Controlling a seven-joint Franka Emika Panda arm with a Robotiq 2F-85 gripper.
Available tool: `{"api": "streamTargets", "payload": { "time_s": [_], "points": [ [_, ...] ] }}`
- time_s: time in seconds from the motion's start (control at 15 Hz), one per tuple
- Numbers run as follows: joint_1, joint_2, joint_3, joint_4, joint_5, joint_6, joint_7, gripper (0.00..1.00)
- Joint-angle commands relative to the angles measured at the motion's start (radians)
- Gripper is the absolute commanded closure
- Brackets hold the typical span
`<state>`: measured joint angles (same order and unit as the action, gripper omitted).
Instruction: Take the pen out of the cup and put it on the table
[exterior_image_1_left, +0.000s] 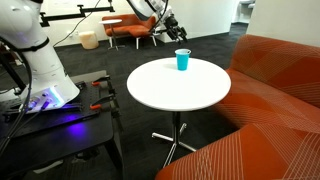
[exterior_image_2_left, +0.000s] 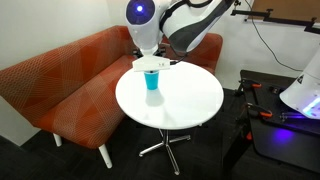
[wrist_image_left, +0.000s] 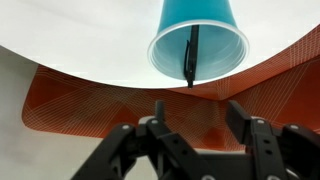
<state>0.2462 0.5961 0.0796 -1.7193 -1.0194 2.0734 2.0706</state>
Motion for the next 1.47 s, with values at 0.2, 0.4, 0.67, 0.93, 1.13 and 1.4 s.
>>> {"api": "streamTargets", "payload": {
  "time_s": [0.2,0.4,0.67,0.93,1.13,1.4],
  "points": [
    [0.006,0.007,-0.018,-0.007,-0.016,0.047,0.023,0.37],
    [0.004,0.015,-0.020,-0.008,-0.014,0.067,0.028,0.43],
    [0.004,0.024,-0.025,-0.014,-0.011,0.094,0.044,0.50],
    [0.003,0.032,-0.030,-0.021,-0.001,0.102,0.052,0.52],
    [0.001,0.039,-0.032,-0.024,0.002,0.106,0.064,0.51],
    [0.000,0.043,-0.035,-0.025,0.001,0.110,0.070,0.53]
  ]
}}
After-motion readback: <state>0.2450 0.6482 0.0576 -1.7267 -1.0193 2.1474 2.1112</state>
